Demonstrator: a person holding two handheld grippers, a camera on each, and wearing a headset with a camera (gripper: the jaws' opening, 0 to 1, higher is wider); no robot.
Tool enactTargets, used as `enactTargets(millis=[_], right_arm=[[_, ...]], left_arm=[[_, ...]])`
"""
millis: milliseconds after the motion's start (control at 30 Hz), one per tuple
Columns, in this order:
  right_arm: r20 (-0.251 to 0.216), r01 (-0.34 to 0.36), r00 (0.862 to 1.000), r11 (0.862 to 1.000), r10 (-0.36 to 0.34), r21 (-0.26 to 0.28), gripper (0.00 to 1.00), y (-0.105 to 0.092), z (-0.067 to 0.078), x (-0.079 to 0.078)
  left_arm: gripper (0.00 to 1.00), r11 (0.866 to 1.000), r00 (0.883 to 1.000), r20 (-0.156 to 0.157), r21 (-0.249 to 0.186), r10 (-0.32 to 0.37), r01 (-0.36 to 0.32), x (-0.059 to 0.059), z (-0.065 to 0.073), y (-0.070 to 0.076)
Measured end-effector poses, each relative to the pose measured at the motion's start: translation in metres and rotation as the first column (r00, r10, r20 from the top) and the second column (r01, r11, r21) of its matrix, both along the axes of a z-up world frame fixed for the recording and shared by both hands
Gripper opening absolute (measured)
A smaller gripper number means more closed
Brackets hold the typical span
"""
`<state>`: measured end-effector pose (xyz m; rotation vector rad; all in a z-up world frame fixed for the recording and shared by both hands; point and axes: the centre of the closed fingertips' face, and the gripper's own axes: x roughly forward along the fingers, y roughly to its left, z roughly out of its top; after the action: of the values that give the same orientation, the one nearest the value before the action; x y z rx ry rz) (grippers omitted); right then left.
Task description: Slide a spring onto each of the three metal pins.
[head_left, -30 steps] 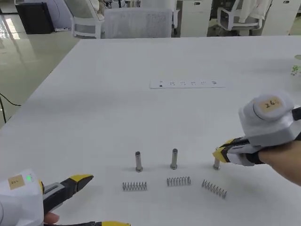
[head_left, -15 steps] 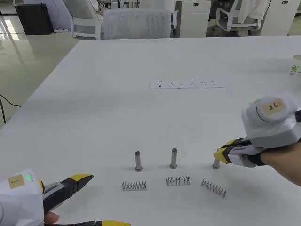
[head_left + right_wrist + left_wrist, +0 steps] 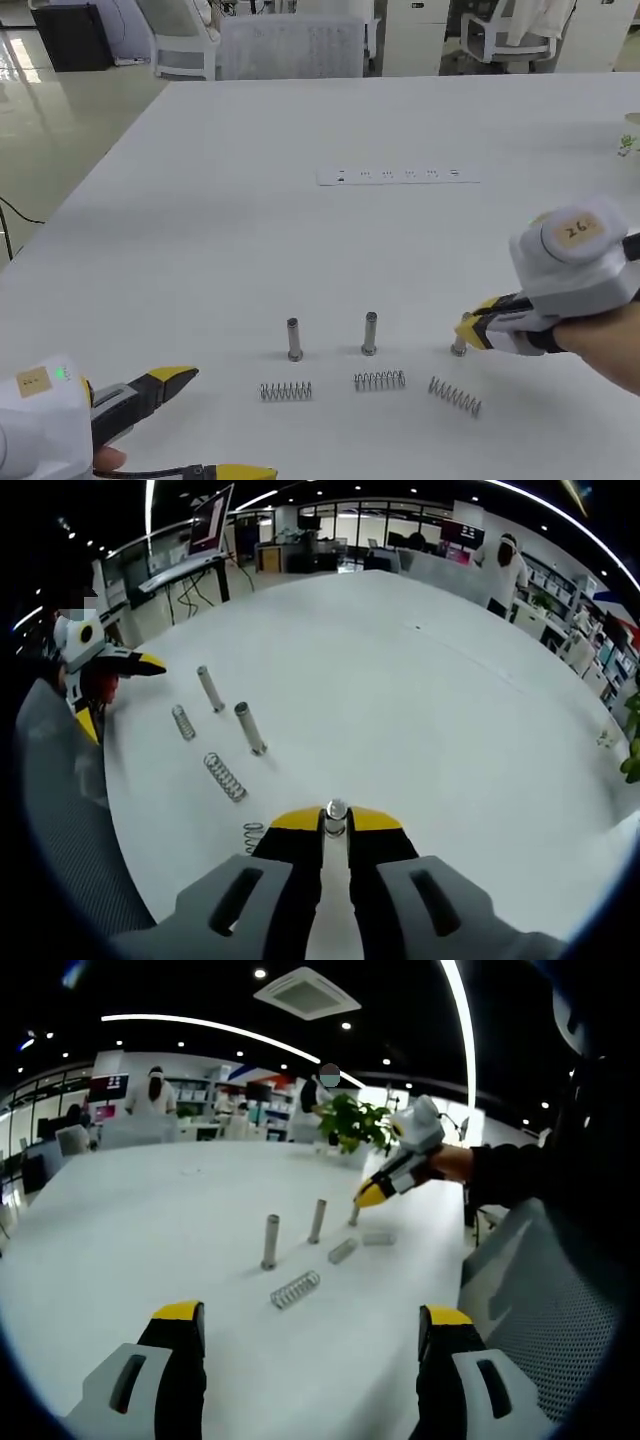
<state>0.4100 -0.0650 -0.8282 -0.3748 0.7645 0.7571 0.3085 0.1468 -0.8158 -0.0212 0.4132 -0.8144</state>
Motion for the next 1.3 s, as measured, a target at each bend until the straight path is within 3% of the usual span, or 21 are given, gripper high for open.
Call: enactTargets(millis=[733,1300], right_arm=[[-0.035,0.004,0.999,1.0,-0.004,-0.011,0.09,-0.012,-0.012,-0.01],[-0.063,-0.037,0.997,0.999,0.037,0.008,0.09,-0.001,-0.014,-0.042]], left_arm=[[0.84,1.0,1.0,0.001,0.001,0.0,0.0,0.001,0.0,0.0],[0.84,1.0,1.0,0.0,-0.001,0.002,-0.002,0.001,0.0,0.001]])
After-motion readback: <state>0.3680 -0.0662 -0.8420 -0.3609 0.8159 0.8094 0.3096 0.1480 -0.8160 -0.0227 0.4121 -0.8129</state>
